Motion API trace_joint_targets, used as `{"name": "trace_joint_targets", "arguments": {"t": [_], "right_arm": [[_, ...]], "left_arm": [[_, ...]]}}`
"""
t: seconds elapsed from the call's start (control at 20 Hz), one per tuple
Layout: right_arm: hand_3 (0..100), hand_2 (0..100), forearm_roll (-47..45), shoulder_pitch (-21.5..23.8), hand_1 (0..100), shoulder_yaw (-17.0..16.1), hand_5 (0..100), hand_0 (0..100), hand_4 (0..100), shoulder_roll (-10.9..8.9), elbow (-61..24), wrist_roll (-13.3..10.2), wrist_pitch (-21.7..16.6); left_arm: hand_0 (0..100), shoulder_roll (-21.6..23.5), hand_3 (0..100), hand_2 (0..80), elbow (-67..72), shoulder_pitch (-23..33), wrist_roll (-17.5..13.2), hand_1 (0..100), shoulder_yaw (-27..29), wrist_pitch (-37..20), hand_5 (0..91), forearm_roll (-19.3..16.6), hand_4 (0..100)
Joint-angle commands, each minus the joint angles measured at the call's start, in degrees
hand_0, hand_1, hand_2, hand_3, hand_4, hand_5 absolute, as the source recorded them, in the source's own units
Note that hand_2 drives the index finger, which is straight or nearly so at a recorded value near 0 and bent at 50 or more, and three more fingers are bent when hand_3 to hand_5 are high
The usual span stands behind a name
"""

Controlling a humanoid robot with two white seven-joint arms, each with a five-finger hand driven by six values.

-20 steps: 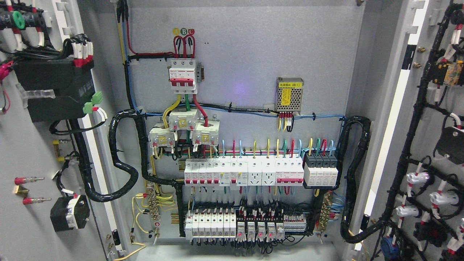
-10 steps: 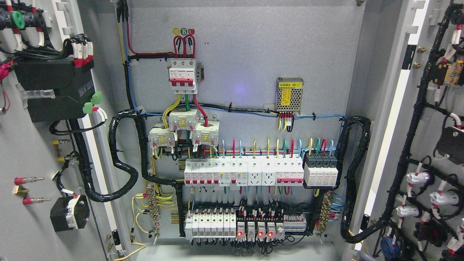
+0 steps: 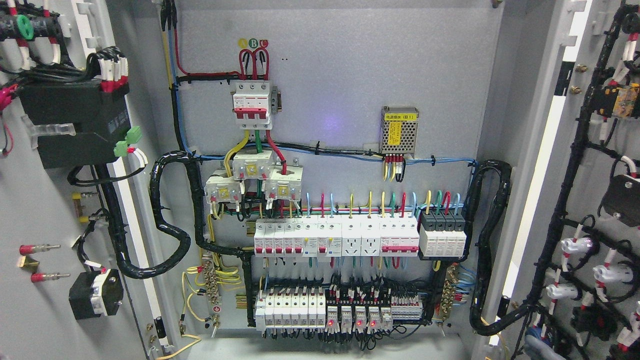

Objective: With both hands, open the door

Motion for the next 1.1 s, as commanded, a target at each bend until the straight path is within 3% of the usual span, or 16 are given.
{"name": "trace_joint_targets", "arguments": {"t": [0.0,0.55,0.95,1.05], "right_arm": [[0,0,-1.55,0.11,0,-2.87,0,0,0,-1.69,0.27,0.01,0.08],[0,0,-6.99,-0.6,0,-4.01,0,0,0,-2.22,1.51,0.01,0.43],[0,0,-10.69,-0.16,0,-4.01,0,0,0,-5.81,2.12,0.1,0.34],[0,0,-10.6,0.11,0,-4.01,0,0,0,-5.82,1.86,0.1,0.34]], "left_arm": [[0,-0.78,0,0.0,-2.39,-2.0,0.06,0,-0.55,-1.51,0.0,-0.07,0],[0,-1.92,0,0.0,-2.75,-7.88,0.32,0,1.2,-3.53,0.0,0.1,0],[0,-1.22,0,0.0,-2.75,-8.24,0.33,0,6.65,-3.62,0.0,0.63,0],[0,-0.96,0,0.0,-2.66,-8.06,0.33,0,8.06,-3.62,0.0,1.06,0]]}}
